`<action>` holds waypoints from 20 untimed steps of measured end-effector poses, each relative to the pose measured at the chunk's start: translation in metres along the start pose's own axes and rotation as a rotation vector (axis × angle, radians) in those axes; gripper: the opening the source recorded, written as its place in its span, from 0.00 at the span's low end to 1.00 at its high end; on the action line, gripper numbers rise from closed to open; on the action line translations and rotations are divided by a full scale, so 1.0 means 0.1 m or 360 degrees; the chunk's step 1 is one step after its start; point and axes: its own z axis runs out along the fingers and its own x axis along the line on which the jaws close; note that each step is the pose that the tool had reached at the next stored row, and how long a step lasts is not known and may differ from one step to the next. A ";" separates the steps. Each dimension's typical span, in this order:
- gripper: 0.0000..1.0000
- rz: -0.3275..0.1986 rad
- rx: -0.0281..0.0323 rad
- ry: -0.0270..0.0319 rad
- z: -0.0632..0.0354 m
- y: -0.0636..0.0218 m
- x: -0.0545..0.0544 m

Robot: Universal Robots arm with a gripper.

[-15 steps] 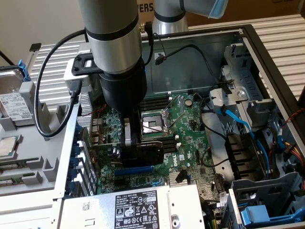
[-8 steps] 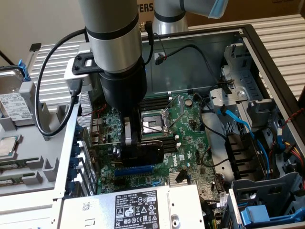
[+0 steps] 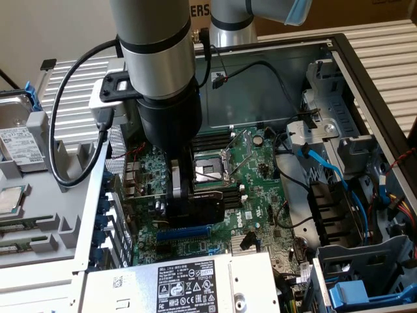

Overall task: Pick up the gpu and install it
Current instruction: 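Insert the gpu into the slot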

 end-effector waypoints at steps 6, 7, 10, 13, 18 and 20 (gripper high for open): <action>0.26 -0.0029 -0.00001 -0.00018 0.000 0.000 0.00; 0.26 -0.0032 -0.00002 -0.00019 0.000 0.000 0.00; 0.26 -0.0034 -0.00003 -0.00019 0.000 0.000 0.00; 0.26 -0.0034 -0.00002 -0.00020 0.000 0.000 0.00; 0.26 -0.0034 -0.00004 -0.00020 0.001 -0.007 0.00; 0.26 -0.0034 -0.00004 -0.00016 0.001 -0.007 0.00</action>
